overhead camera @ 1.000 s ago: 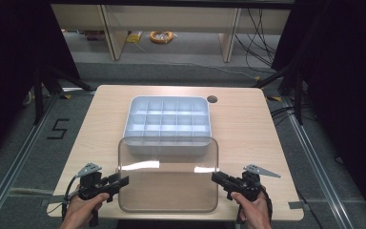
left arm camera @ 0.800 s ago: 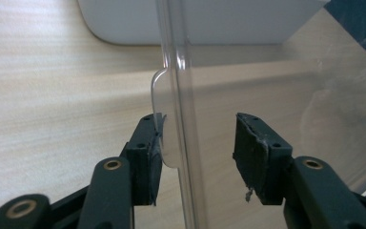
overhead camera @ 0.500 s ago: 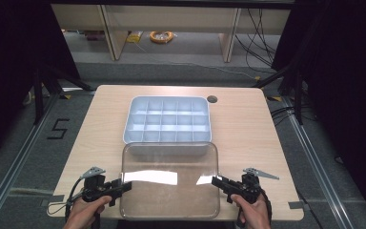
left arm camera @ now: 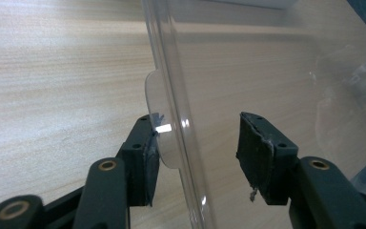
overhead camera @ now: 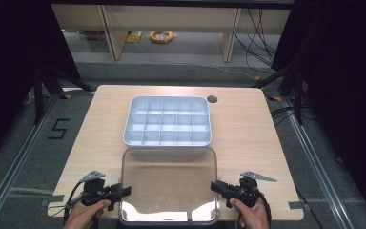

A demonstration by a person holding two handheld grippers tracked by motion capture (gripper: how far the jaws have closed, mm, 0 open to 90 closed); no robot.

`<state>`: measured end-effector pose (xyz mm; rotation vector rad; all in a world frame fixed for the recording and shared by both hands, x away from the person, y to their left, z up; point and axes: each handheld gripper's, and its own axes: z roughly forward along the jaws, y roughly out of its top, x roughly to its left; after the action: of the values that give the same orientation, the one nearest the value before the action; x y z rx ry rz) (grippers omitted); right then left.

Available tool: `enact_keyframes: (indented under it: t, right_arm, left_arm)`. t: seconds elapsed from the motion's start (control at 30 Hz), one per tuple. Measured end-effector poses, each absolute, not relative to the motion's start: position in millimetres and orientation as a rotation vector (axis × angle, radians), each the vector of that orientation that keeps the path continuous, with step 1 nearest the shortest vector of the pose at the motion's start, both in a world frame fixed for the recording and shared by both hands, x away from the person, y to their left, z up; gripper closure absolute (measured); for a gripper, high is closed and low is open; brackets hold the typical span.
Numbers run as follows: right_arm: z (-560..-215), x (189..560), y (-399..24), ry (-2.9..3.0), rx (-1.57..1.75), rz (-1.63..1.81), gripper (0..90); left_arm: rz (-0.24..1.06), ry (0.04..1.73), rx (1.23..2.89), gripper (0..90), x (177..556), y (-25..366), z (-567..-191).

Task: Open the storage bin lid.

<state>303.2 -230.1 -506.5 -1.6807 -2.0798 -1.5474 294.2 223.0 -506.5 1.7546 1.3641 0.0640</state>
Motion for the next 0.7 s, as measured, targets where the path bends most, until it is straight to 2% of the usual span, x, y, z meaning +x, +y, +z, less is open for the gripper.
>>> enact_keyframes:
  t: [0.7]
  right_arm:
    - [-514.5, 310.5, -227.4, -2.163, -1.676, -1.452, 58.7]
  left_arm:
    - [0.003, 1.389, 1.770, 48.7, 300.9, 223.8, -514.9]
